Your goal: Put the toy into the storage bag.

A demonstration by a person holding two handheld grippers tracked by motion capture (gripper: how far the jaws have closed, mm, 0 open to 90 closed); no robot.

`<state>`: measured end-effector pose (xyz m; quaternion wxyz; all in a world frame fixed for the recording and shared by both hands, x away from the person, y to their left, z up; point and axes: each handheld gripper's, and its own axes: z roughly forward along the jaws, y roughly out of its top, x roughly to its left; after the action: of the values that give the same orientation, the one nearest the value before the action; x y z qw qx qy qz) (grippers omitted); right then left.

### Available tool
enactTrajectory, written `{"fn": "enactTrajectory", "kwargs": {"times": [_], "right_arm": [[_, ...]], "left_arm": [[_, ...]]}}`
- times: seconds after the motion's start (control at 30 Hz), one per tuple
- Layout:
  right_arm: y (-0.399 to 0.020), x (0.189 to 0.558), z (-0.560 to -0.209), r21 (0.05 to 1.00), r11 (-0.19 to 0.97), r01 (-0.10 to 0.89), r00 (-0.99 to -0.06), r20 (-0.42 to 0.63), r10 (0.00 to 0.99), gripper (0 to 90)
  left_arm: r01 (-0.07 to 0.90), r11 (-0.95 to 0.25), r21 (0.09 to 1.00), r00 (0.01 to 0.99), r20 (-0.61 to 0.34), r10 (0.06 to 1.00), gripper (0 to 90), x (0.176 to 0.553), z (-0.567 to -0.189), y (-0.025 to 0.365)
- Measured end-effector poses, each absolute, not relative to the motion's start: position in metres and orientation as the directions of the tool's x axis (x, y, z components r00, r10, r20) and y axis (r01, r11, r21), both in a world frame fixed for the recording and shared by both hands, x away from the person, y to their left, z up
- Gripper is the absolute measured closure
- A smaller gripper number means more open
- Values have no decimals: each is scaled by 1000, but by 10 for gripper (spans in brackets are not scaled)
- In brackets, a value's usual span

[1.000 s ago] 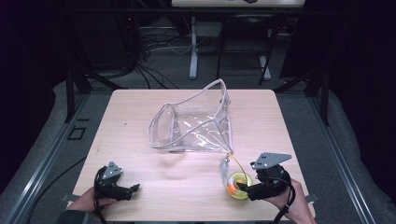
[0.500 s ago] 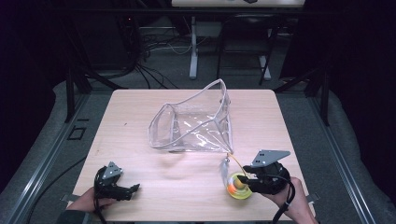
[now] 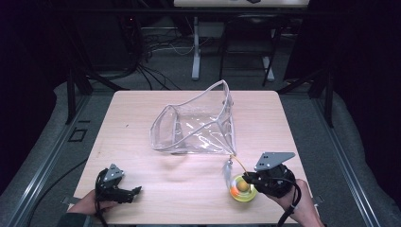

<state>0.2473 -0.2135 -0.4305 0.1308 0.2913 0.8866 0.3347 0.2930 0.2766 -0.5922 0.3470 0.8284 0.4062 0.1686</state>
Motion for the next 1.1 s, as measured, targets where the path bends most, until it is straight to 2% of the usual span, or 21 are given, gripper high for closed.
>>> {"fn": "enactTrajectory", "kwargs": {"times": [1.1], "right_arm": [[-212, 270, -417, 632, 632, 449, -795, -40, 606, 886]], "left_arm": [[556, -429, 712, 613, -3, 790, 0, 293, -592, 277]]}}
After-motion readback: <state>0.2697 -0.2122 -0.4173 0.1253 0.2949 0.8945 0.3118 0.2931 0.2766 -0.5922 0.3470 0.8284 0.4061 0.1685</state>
